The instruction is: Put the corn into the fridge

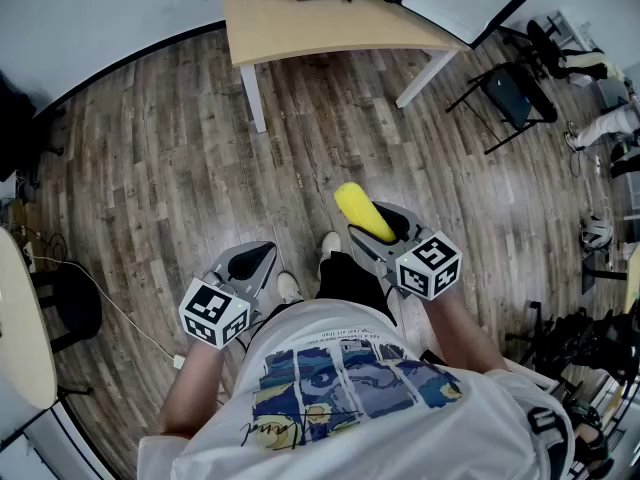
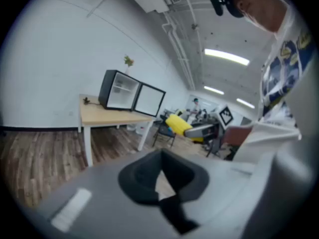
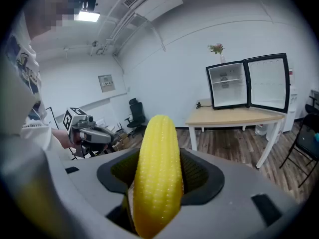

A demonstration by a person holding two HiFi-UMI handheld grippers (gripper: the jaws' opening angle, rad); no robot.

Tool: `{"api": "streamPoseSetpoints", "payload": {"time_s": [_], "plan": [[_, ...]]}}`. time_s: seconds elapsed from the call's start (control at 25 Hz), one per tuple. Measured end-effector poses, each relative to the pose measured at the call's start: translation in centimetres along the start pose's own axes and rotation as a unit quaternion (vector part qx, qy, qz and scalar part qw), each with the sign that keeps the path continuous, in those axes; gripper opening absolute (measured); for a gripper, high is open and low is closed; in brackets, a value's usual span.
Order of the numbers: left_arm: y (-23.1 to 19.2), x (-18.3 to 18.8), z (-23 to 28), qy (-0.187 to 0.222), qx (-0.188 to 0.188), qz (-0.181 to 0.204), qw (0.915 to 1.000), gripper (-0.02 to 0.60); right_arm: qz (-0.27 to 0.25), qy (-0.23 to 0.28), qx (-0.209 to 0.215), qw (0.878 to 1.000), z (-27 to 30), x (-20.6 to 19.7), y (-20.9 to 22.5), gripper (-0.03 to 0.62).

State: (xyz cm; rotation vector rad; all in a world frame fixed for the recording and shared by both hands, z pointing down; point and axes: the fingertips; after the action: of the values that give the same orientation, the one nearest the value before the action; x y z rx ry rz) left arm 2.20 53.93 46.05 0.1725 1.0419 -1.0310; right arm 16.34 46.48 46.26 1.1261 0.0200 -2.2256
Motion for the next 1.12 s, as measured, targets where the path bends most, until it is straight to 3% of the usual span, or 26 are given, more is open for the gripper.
{"api": "streamPoseSetpoints", "payload": {"time_s": [0.28,0.56,0.92,1.12], "plan": [[-1.2,5.5,4.2,0.010,-0.023,0.035,0.9991,0.009,0.017,0.003,-0.009,1.000,1.6,1.7,4.2,0.250],[-5.9,11.4,8.3,-0.015,-0.021,0.066,0.9975,0.009,0.028,0.016,-0.012,0.999,4.6,6.8,11.2,0.250],[-8.7,17.9,13.9,-0.007,-0.034,0.094,0.9949,0.009,0.045,0.009,-0.035,0.998,7.6,11.3,19.7,0.250],[-14.0,19.9,16.0,-0.020,-0.056,0.101,0.9931,0.009,0.051,0.008,-0.055,0.997,10.8,14.5,23.0,0.250]]}}
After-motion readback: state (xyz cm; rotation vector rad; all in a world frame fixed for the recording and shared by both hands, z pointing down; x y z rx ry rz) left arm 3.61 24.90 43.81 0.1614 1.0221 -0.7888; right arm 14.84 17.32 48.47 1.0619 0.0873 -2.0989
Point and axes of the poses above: the fingertips, and each gripper's own axes: z forward along the fingers, y to its right, x out of its top, and after that the axes turned 11 degrees about -y, right-handed
